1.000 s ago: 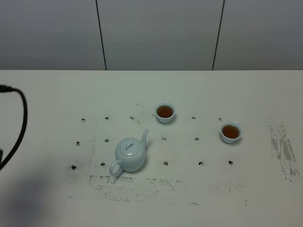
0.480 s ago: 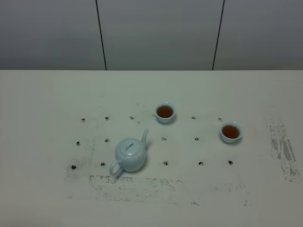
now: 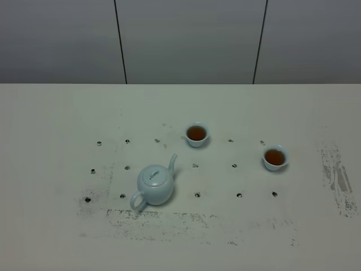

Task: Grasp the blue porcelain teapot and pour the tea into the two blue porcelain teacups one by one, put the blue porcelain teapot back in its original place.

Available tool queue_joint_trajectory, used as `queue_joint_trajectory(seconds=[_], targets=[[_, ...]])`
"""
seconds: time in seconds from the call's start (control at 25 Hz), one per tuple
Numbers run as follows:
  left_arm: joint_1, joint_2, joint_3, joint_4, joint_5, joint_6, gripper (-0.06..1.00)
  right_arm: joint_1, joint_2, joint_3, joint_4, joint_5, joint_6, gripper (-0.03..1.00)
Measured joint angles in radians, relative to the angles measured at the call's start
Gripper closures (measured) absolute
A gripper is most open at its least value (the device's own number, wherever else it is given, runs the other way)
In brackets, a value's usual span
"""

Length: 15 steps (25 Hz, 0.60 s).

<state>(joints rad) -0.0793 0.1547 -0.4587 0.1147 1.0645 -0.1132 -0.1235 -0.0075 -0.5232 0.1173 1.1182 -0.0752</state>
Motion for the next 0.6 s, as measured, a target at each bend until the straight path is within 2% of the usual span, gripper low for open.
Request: queue_joint_trajectory(seconds=[0.36,0.6], targets=[[0.000,-0.147,0.000,-0.004,0.002,0.011,0.46,0.000,0.000,0.000,0.000,0.000,0.000,0.76],[0.006,-0.158,0.000,-0.001,0.001,0.012,0.46,0.000,0.000,0.000,0.000,0.000,0.000,0.76]])
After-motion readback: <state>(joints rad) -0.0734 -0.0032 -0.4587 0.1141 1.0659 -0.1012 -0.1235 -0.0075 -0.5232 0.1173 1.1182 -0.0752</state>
